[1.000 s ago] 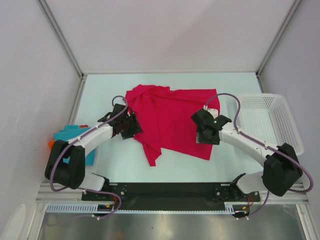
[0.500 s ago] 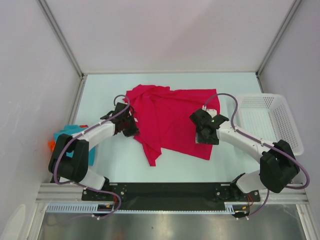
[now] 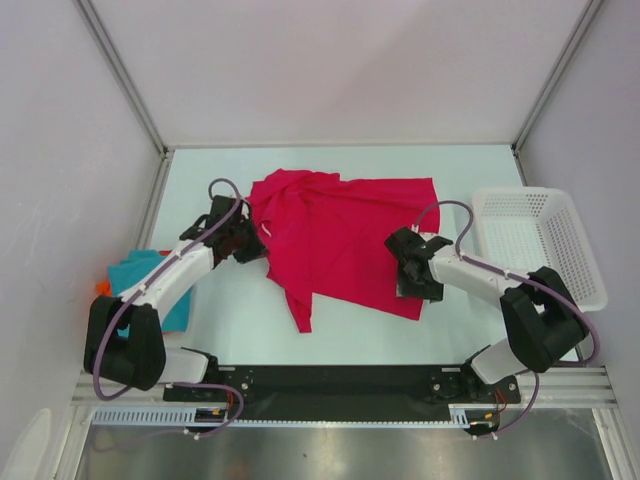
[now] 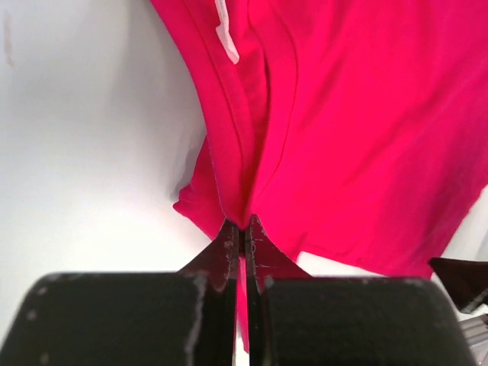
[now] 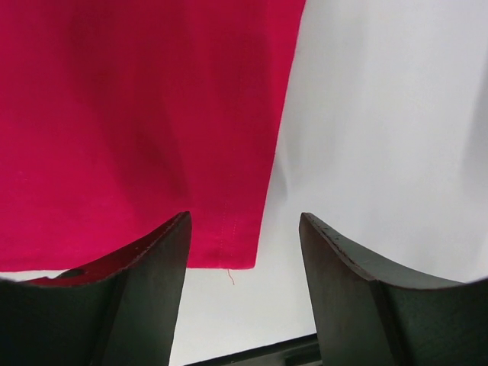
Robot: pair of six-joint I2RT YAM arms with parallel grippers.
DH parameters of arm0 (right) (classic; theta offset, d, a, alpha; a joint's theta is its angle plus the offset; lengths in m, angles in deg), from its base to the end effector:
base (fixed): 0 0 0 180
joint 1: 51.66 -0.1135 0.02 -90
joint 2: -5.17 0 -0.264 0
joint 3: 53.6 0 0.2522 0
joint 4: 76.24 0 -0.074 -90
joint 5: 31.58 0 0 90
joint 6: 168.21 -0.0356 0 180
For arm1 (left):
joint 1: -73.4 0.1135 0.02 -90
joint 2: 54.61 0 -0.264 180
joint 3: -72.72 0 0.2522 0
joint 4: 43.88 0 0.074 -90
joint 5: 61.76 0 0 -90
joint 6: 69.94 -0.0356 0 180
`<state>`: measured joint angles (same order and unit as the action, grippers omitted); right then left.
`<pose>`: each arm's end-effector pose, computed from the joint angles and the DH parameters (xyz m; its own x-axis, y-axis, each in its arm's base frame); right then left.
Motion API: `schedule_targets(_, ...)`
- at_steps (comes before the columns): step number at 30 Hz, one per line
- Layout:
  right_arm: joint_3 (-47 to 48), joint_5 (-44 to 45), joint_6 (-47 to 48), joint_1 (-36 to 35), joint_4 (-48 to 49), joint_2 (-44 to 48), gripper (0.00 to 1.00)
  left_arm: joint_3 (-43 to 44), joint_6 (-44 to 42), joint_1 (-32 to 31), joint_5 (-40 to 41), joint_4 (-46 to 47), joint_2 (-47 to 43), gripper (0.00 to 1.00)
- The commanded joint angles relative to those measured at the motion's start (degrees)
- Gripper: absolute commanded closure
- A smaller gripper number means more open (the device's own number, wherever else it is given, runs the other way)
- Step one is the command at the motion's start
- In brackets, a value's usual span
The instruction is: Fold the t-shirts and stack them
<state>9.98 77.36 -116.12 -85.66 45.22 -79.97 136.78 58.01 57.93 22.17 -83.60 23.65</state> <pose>0.2143 0.1306 0.1778 -0.9409 0.0664 -0.3321 0.1210 0.9818 -0.1466 0.2642 -0.0770 0.2217 -0.8142 -0.4092 -0.4118 -0.2225 0.8752 -0.4296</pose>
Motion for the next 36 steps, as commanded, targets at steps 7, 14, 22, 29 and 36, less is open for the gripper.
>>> schedule_targets(7, -0.1, -1.5, -1.0, -1.1, 4.0, -2.5, 0.36, 3.8, -4.6, 6.5, -0.3, -6.6, -8.5, 1.0)
schedule_targets(14, 0.2, -1.3, -1.2, -1.4, 3.4, -2.9, 0.36, 3.8, -6.3, 15.3, 0.0, -10.5, -12.3, 1.0)
schedule_targets(22, 1.9, -0.3, -0.6, -1.5, 1.4, -3.9, 0.36, 3.0, -9.1, 28.8, -6.5, -9.8, -12.6, 0.99)
schedule_targets(29, 2.8, 0.1, -0.8, -1.9, 0.7, -4.7, 0.36, 1.1, -8.5, 29.3, -13.1, -6.1, -10.4, 0.26)
schedule_targets(36, 2.7, 0.2, -0.7, -1.9, 1.4, -5.5, 0.36, -3.3, -10.2, 28.8, -16.9, -7.1, -15.1, 0.03)
